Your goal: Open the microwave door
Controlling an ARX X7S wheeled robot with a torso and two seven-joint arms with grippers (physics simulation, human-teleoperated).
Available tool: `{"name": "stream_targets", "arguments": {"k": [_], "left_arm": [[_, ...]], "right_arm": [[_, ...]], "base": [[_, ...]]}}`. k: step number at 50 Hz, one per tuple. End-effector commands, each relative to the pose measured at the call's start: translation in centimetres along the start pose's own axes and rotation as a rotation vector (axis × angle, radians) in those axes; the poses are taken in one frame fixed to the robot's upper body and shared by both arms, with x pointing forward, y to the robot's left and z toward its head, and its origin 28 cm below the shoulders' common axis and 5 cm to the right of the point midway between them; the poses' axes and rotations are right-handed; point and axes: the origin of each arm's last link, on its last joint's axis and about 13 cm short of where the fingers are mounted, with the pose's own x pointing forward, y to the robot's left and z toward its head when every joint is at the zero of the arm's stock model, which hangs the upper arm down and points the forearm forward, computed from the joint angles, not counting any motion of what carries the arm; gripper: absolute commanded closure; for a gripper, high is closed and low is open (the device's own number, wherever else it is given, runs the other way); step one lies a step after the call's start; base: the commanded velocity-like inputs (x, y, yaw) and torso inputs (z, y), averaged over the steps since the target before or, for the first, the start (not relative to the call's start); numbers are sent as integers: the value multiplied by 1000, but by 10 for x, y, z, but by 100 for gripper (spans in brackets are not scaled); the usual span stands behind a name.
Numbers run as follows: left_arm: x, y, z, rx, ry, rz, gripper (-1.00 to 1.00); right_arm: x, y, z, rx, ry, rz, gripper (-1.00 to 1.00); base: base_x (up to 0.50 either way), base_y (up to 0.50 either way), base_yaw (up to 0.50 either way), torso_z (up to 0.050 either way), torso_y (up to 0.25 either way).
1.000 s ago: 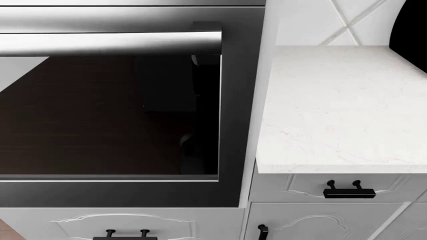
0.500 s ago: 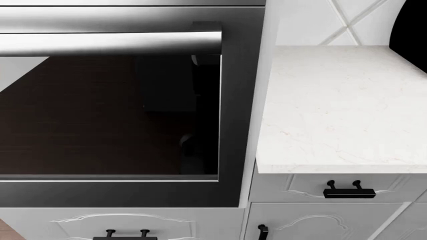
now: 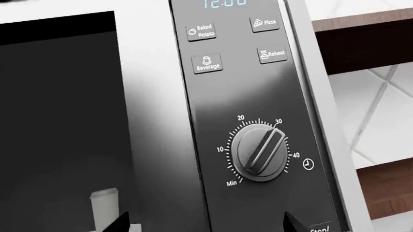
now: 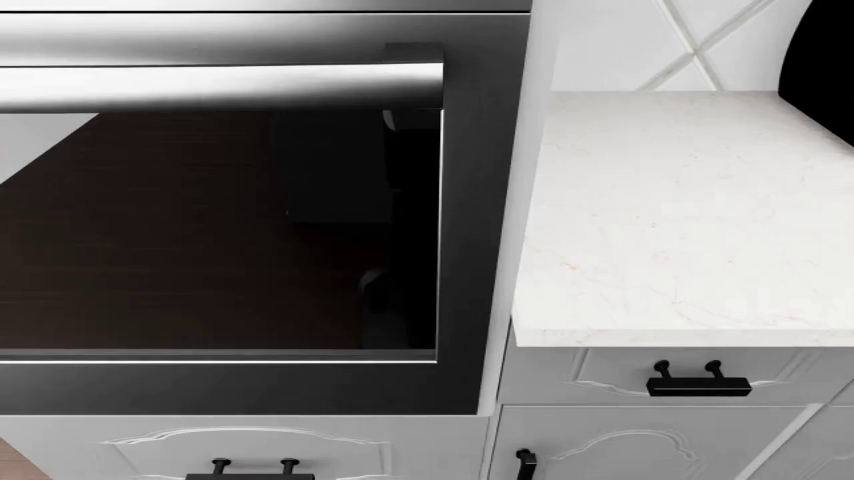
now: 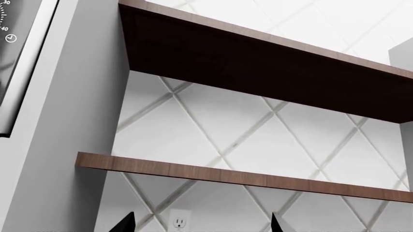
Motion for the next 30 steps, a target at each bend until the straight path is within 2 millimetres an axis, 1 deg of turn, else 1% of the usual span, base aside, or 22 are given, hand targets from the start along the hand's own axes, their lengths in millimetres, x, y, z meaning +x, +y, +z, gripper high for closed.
{"name": "stream_targets", "arguments": {"k": [1,5,7,10,18,20,30], "left_arm": [[-9,33,6,-56,-101,180,-100],[-14,49,12,-137,-214,344,-100],[-19,59,16,-149,-282,450,-100],[-25,71,17,-159,-319,544,-100],[-38,92,17,-112,-362,652,-100],[-43,98,17,-72,-366,690,-100],[-67,135,11,-45,-364,873,-100]], "right_arm": [[1,1,-3,0,8,3,-100],[1,2,-3,0,9,3,-100],[1,1,-4,-1,11,2,-100],[1,1,-4,-2,13,2,-100],[1,4,-8,-3,24,8,-100],[1,4,-9,-4,26,8,-100],[2,6,-12,-5,32,13,-100]], "base": [[0,0,0,0,0],[0,0,0,3,0],[0,0,0,5,0],[0,0,0,0,0],[0,0,0,3,0],[0,0,0,0,0],[0,0,0,0,0]]}}
